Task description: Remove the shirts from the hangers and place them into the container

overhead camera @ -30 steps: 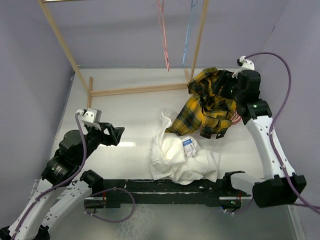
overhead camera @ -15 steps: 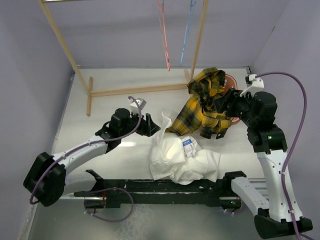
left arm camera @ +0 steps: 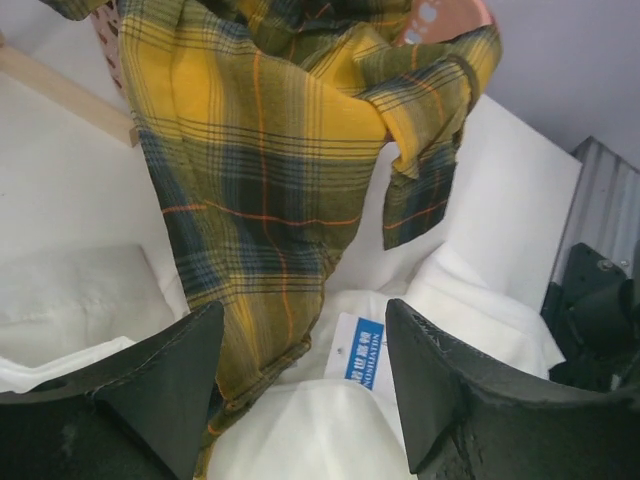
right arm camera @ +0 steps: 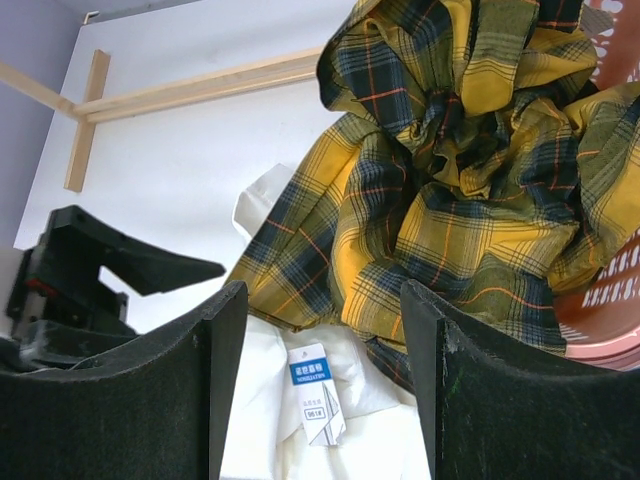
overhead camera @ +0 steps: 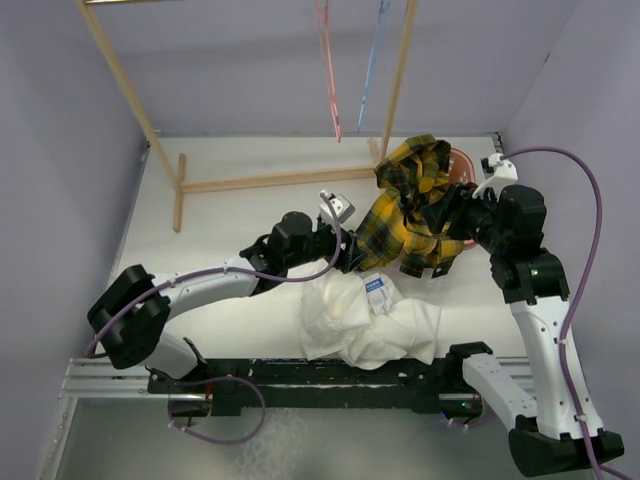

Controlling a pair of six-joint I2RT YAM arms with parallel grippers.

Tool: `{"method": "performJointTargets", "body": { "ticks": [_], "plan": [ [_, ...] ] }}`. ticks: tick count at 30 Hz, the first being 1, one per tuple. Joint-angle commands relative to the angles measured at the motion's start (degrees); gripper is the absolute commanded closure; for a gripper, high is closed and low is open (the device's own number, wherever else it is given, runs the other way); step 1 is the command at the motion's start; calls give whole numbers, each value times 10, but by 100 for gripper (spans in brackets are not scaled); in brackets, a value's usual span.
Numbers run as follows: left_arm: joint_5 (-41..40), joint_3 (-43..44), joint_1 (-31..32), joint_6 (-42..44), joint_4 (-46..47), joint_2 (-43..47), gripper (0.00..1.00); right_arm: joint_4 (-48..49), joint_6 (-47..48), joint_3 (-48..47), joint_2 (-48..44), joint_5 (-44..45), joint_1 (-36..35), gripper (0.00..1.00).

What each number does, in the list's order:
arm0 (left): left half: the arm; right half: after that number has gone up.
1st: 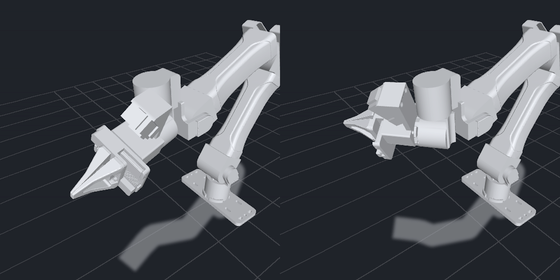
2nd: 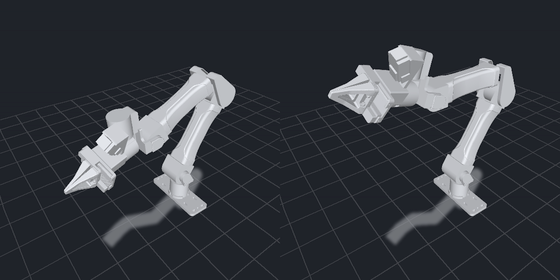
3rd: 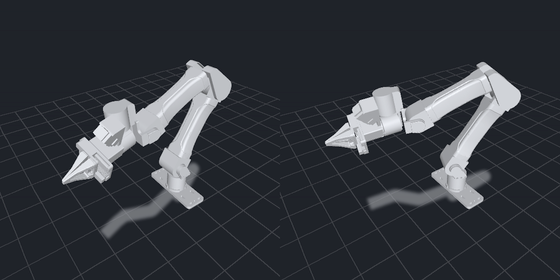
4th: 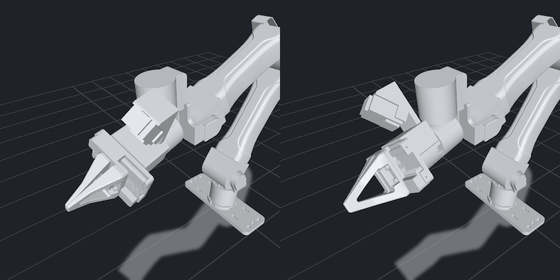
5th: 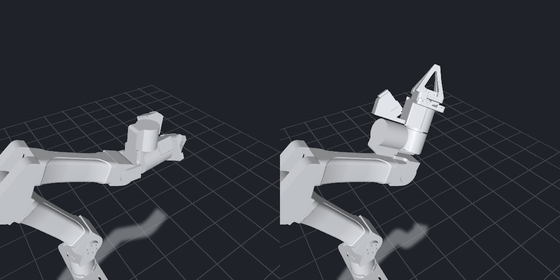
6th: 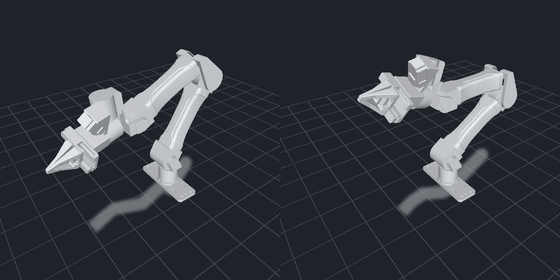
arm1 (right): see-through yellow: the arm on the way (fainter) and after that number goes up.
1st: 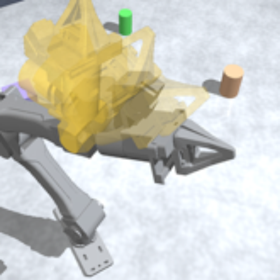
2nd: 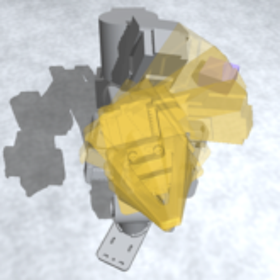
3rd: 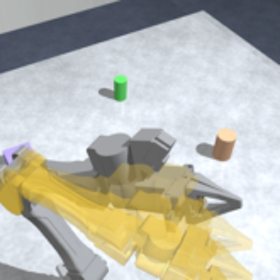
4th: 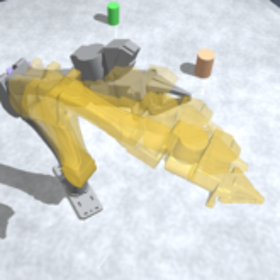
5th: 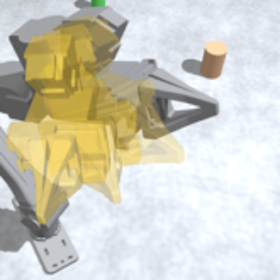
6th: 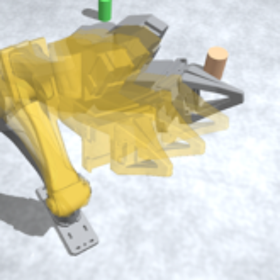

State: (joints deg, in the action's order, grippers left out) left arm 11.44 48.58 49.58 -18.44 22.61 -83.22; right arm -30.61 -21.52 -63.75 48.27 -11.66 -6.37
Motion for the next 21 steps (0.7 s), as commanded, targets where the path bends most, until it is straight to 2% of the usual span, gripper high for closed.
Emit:
{"method": "performJointTargets", "body": {
  "ticks": [1, 9, 14, 21],
  "plan": [
    [-48, 50, 5, 67, -18, -33, 31, 9, 6, -3, -9, -14, -2, 35],
    [-145, 62, 20, 107, -69, -5, 30, 4, 6, -4, -11, -27, -2, 35],
    [-88, 65, 20, 112, -78, -18, 35, 5, 5, -2, -11, -29, -2, 35],
    [-72, 65, 23, 87, -65, -61, 50, 6, 3, 3, -10, -33, -2, 36]
  ]
}}
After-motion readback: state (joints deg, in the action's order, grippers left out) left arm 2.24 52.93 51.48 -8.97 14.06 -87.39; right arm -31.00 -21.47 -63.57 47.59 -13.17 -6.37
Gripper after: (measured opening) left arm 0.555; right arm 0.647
